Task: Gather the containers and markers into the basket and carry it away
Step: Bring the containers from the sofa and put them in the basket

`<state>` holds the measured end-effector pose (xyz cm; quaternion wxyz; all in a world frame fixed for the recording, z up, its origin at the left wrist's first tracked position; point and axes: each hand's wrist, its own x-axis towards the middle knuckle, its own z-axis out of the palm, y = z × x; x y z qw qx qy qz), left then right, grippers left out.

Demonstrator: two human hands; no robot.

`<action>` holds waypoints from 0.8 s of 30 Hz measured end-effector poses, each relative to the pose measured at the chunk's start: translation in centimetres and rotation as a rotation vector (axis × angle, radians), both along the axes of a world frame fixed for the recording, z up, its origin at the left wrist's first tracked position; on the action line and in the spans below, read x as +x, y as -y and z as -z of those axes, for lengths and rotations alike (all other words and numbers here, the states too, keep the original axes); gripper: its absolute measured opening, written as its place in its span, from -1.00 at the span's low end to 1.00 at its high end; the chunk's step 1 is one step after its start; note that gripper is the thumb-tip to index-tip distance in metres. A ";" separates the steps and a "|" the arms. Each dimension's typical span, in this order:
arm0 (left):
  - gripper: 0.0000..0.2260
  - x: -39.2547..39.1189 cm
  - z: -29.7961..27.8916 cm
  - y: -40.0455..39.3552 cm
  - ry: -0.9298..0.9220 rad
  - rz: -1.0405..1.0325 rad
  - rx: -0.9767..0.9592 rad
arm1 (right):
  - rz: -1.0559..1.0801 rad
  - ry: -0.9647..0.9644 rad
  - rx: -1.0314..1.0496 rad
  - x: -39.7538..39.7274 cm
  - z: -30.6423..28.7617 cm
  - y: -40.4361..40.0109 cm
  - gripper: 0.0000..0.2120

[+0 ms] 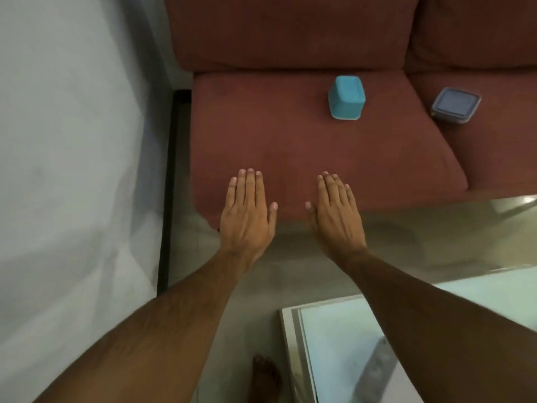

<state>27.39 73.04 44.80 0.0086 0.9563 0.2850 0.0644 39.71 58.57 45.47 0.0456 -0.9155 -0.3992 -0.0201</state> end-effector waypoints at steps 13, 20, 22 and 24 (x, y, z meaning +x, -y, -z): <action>-0.40 19.5 1.7 -9.3 0.081 0.044 -0.067 | 0.238 -0.047 0.116 17.9 0.7 -10.0 -0.43; -0.43 31.8 3.9 -12.3 0.190 0.133 -0.182 | 0.463 -0.111 0.321 27.0 2.6 -14.3 -0.38; -0.44 34.9 4.4 -13.3 0.212 0.145 -0.240 | 0.566 -0.169 0.411 27.9 3.3 -15.6 -0.35; -0.46 38.2 4.6 -14.3 0.226 0.118 -0.353 | 0.668 -0.203 0.482 28.7 4.2 -16.6 -0.31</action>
